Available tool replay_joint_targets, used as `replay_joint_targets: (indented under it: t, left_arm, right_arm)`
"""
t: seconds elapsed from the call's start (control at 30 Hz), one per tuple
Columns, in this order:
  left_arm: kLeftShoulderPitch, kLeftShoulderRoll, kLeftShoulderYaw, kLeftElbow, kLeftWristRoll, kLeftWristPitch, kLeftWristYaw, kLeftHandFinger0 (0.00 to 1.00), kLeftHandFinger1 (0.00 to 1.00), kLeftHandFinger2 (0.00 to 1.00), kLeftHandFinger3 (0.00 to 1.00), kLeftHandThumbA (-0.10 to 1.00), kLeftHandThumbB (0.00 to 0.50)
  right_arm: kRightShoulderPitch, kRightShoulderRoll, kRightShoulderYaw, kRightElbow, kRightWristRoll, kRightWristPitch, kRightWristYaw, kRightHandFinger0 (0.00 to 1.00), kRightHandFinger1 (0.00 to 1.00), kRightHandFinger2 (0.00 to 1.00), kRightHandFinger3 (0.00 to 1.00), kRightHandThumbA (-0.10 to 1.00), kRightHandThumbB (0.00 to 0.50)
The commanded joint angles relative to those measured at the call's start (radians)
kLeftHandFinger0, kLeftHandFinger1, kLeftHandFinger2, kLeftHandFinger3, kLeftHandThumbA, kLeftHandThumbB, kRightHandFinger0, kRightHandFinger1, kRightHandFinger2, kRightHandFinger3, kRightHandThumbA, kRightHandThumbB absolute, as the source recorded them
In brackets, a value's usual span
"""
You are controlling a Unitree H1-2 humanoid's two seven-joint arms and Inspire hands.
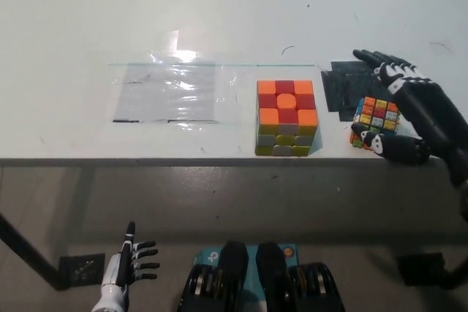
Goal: The robot uses its right hand to pick up the small cube kept on the middle on the desk and place it on the bigger cube kept next to it
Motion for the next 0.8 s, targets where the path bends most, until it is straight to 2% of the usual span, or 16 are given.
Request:
replay_joint_targets:
  t: [0.0, 0.03, 0.07, 0.1, 0.13, 0.2, 0.27, 0.3, 0.37, 0.47, 0.53, 0.6, 0.67, 0.7, 0.77]
  left_arm:
    - [-0.028, 0.018, -0.014, -0.013, 0.020, -0.030, 0.010, 0.50, 0.52, 0.61, 0.59, 1.00, 0.114]
    - [-0.031, 0.018, -0.014, -0.006, 0.020, -0.034, 0.015, 0.47, 0.49, 0.59, 0.57, 1.00, 0.114]
    - [-0.032, 0.015, -0.004, -0.010, 0.005, -0.021, 0.010, 0.47, 0.49, 0.58, 0.55, 1.00, 0.139]
    - [-0.028, 0.015, -0.005, -0.019, 0.005, -0.024, 0.007, 0.47, 0.49, 0.57, 0.54, 1.00, 0.115]
    - [-0.028, 0.015, -0.008, -0.021, 0.008, -0.018, 0.008, 0.49, 0.52, 0.60, 0.56, 1.00, 0.121]
    - [-0.027, 0.014, -0.008, -0.028, 0.010, -0.003, 0.012, 0.48, 0.51, 0.58, 0.55, 1.00, 0.126]
    - [-0.031, 0.016, -0.009, -0.025, 0.012, -0.002, 0.016, 0.50, 0.54, 0.62, 0.57, 1.00, 0.134]
    - [-0.028, 0.020, -0.021, -0.028, 0.027, -0.010, 0.017, 0.54, 0.56, 0.64, 0.59, 1.00, 0.106]
    - [-0.030, 0.020, -0.022, -0.034, 0.027, -0.003, 0.018, 0.57, 0.59, 0.67, 0.61, 1.00, 0.109]
    - [-0.034, 0.018, -0.013, -0.031, 0.011, -0.003, 0.012, 0.55, 0.56, 0.64, 0.58, 1.00, 0.116]
    - [-0.026, 0.017, -0.017, -0.038, 0.018, -0.004, 0.016, 0.54, 0.56, 0.65, 0.62, 1.00, 0.118]
    - [-0.020, 0.019, -0.025, -0.046, 0.032, -0.001, 0.026, 0.57, 0.60, 0.69, 0.66, 1.00, 0.118]
    - [-0.025, 0.017, -0.014, -0.050, 0.016, -0.004, 0.018, 0.51, 0.53, 0.61, 0.58, 1.00, 0.101]
    - [-0.034, 0.013, 0.001, -0.042, -0.005, -0.003, 0.012, 0.47, 0.49, 0.58, 0.55, 1.00, 0.115]
    - [-0.038, 0.014, 0.000, -0.043, 0.002, -0.003, 0.019, 0.46, 0.48, 0.57, 0.54, 1.00, 0.123]
  right_arm:
    - [-0.054, 0.019, 0.004, 0.055, -0.042, -0.029, -0.003, 1.00, 1.00, 1.00, 1.00, 0.67, 0.422]
    - [-0.057, 0.025, 0.004, 0.065, -0.037, -0.028, 0.000, 1.00, 1.00, 1.00, 1.00, 0.66, 0.419]
    - [-0.060, 0.029, 0.005, 0.079, -0.039, -0.039, -0.004, 1.00, 1.00, 1.00, 1.00, 0.66, 0.420]
    - [-0.065, 0.034, 0.005, 0.098, -0.038, -0.053, -0.010, 1.00, 1.00, 1.00, 1.00, 0.66, 0.420]
    - [-0.068, 0.036, 0.004, 0.113, -0.035, -0.061, -0.012, 1.00, 1.00, 1.00, 1.00, 0.65, 0.418]
    - [-0.077, 0.037, 0.001, 0.141, -0.030, -0.075, -0.011, 1.00, 1.00, 1.00, 1.00, 0.64, 0.414]
    - [-0.090, 0.036, -0.001, 0.166, -0.026, -0.075, -0.002, 1.00, 1.00, 1.00, 1.00, 0.64, 0.407]
    - [-0.092, 0.033, -0.003, 0.179, -0.026, -0.085, -0.005, 1.00, 1.00, 1.00, 1.00, 0.62, 0.394]
    - [-0.099, 0.029, -0.006, 0.194, -0.020, -0.090, -0.001, 1.00, 1.00, 1.00, 1.00, 0.60, 0.380]
    - [-0.110, 0.026, -0.014, 0.231, -0.009, -0.106, -0.004, 1.00, 1.00, 1.00, 1.00, 0.60, 0.377]
    - [-0.107, 0.023, -0.019, 0.260, -0.002, -0.121, -0.008, 1.00, 1.00, 1.00, 1.00, 0.58, 0.378]
    - [-0.110, 0.016, -0.013, 0.283, -0.011, -0.137, -0.009, 1.00, 1.00, 1.00, 1.00, 0.60, 0.379]
    - [-0.123, 0.010, -0.012, 0.305, -0.017, -0.140, -0.003, 1.00, 1.00, 1.00, 1.00, 0.59, 0.385]
    - [-0.129, 0.009, -0.016, 0.316, -0.015, -0.147, -0.006, 1.00, 1.00, 1.00, 1.00, 0.59, 0.387]
    - [-0.135, 0.007, -0.017, 0.331, -0.016, -0.155, -0.008, 1.00, 1.00, 1.00, 1.00, 0.58, 0.384]
